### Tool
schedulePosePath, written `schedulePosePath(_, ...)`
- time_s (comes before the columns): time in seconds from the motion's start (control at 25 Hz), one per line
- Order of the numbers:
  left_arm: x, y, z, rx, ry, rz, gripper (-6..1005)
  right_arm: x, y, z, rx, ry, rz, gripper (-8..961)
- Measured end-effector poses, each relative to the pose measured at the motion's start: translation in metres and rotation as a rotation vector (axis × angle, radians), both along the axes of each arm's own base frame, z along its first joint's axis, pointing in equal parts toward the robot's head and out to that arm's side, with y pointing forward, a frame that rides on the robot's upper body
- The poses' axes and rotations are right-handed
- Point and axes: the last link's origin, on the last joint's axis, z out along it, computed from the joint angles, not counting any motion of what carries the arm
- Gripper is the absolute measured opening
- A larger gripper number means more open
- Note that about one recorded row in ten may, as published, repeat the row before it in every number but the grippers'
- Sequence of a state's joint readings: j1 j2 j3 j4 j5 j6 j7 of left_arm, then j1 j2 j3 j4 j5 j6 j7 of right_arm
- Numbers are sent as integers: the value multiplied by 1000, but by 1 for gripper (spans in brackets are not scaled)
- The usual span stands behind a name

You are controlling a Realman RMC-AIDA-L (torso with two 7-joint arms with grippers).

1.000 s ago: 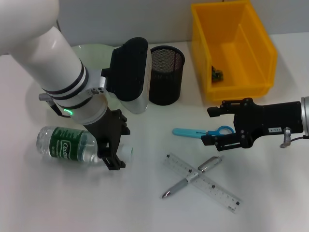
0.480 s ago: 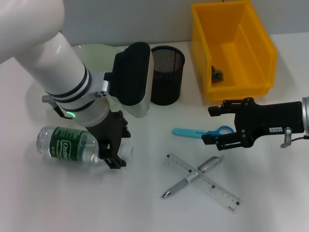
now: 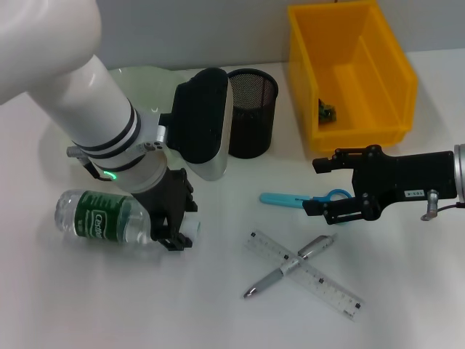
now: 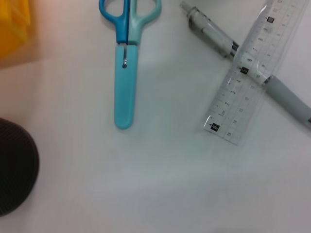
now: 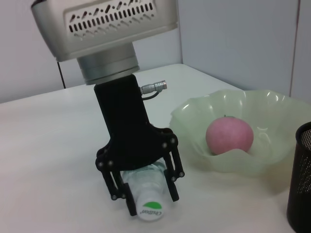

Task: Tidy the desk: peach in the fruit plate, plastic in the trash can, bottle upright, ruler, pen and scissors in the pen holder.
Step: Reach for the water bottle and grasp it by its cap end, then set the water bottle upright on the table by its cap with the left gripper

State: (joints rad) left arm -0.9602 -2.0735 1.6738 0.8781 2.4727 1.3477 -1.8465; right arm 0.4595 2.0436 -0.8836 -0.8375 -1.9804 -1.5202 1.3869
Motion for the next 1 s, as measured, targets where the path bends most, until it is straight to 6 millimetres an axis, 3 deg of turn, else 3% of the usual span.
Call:
schedulePosePath(0.44, -3, 0, -4, 2, 11, -3, 538, -1, 1, 0, 2, 1, 4, 809)
schedulePosePath(0.64, -3, 0, -3, 6, 9, 1, 531, -2, 1, 0, 2, 2, 5, 810)
schedulePosePath(0.76, -2, 1, -2, 13, -1, 9, 445, -2, 2, 0, 2, 2, 6, 810)
schedulePosePath(1.0, 1, 3, 7, 54, -61, 63, 445, -5, 3, 1, 1, 2, 15, 810)
